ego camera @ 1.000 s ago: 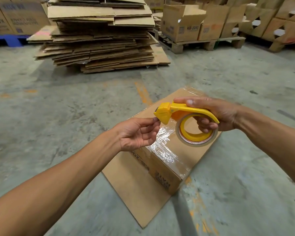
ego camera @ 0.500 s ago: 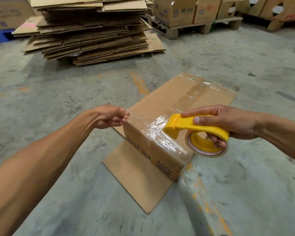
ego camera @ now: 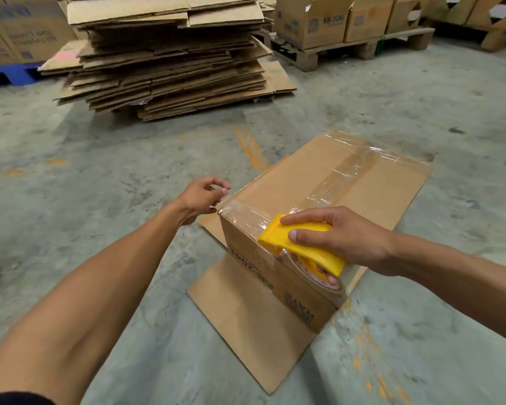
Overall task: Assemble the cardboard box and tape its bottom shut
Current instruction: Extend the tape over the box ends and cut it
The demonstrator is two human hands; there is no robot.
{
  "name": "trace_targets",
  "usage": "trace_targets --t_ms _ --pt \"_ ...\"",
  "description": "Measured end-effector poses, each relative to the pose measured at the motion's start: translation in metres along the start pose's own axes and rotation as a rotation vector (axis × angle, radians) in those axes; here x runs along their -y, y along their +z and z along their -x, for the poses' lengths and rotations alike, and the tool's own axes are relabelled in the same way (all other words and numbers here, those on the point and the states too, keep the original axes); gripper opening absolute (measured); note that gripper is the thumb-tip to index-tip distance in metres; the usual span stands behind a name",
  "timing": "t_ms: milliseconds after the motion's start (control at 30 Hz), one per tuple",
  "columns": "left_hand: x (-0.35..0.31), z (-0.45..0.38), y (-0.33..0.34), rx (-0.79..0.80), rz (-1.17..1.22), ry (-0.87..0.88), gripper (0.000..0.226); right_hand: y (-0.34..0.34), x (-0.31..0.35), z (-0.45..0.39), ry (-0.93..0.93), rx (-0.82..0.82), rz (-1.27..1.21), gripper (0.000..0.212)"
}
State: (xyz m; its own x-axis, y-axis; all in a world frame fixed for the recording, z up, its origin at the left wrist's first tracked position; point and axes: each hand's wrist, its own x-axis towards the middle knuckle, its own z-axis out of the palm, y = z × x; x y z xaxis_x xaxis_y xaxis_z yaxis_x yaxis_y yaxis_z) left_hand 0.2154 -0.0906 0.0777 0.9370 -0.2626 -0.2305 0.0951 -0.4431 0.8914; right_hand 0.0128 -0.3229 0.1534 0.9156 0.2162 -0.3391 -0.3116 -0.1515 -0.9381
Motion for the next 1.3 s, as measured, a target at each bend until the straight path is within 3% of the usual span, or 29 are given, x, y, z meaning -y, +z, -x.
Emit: trace_targets --t_ms 200,300,500,633,833,1033,1300 --pt "0.019 0.001 0.006 -0.052 0.093 0.038 0.007 0.000 -0.007 -0.010 0.024 -0.038 0.076 0.030" --pt "0.024 -0.003 0.003 -0.045 0.047 0.056 0.022 -0.001 -0.006 -0.011 0.023 -0.034 0.089 0.030" --pt "0.030 -0.007 0.000 -0.116 -0.099 0.140 0.017 0.001 -0.004 -0.013 0.024 -0.030 0.082 0.029" --pt "0.034 -0.008 -0.002 -0.063 -0.154 0.061 0.023 0.001 -0.004 -0.015 -0.007 -0.074 0.226 0.027" --pt "0.026 -0.009 -0.004 0.010 -0.009 -0.021 0.013 -0.002 -0.004 -0.013 0.019 0.002 0.135 0.032" --pt "0.033 -0.009 0.008 -0.177 0.016 0.098 0.012 0.000 -0.001 -0.014 0.000 0.006 0.051 0.029" --pt "0.032 -0.004 0.015 -0.089 0.103 -0.180 0.016 0.003 -0.005 -0.018 0.009 -0.016 0.056 0.030"
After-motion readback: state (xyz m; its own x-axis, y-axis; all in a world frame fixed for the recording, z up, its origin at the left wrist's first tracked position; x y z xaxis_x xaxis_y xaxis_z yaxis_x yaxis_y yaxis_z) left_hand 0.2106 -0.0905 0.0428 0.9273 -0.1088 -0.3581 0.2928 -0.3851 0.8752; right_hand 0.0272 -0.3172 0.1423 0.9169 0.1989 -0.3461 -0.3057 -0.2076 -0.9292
